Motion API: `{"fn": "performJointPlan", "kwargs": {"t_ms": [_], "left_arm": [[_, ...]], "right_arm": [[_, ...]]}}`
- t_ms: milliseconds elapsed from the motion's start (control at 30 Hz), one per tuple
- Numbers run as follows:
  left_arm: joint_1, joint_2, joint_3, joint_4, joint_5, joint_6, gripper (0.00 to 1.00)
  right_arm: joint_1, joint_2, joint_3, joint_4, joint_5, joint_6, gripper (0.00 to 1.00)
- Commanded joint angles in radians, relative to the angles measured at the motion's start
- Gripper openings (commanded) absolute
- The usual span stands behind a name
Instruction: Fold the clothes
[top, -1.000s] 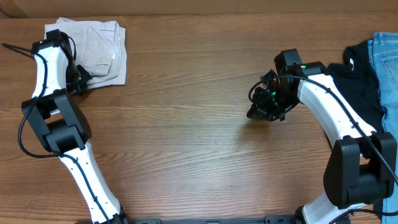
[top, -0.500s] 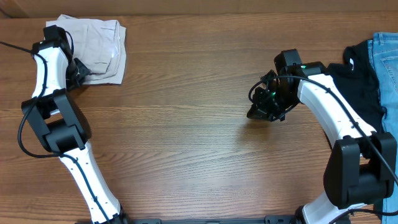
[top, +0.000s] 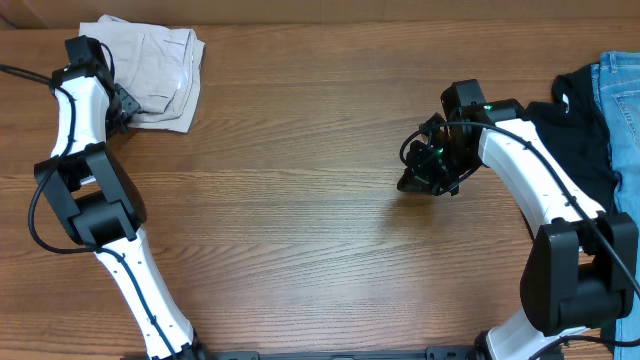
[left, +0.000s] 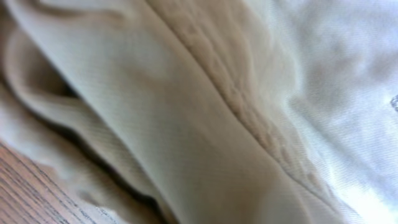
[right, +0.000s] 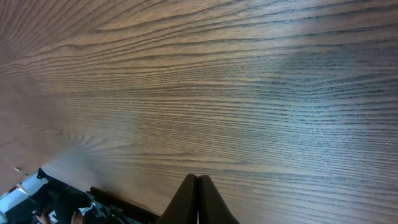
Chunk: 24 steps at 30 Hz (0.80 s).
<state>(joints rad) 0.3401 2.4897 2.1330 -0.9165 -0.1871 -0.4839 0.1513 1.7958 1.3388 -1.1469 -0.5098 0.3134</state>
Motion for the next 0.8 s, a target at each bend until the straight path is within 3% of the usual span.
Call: {"fn": "performJointPlan", "kwargs": {"t_ms": [0, 400, 767], "left_arm": [[-0.010, 0.029, -0.004, 0.024, 0.042, -0.037, 0.04], [-0.085, 0.068, -0.004, 0.079, 0.103, -0.036, 0.04], [-0.104, 0.068, -0.004, 0.058, -0.001, -0.010, 0.04]], "right_arm": [[0.000, 0.002, 0.006, 0.000, -0.008, -0.006, 0.04], [0.000, 0.002, 0.006, -0.001, -0.008, -0.003, 0.04], [0.000, 0.002, 0.006, -0.018, -0.008, -0.003, 0.04]]}}
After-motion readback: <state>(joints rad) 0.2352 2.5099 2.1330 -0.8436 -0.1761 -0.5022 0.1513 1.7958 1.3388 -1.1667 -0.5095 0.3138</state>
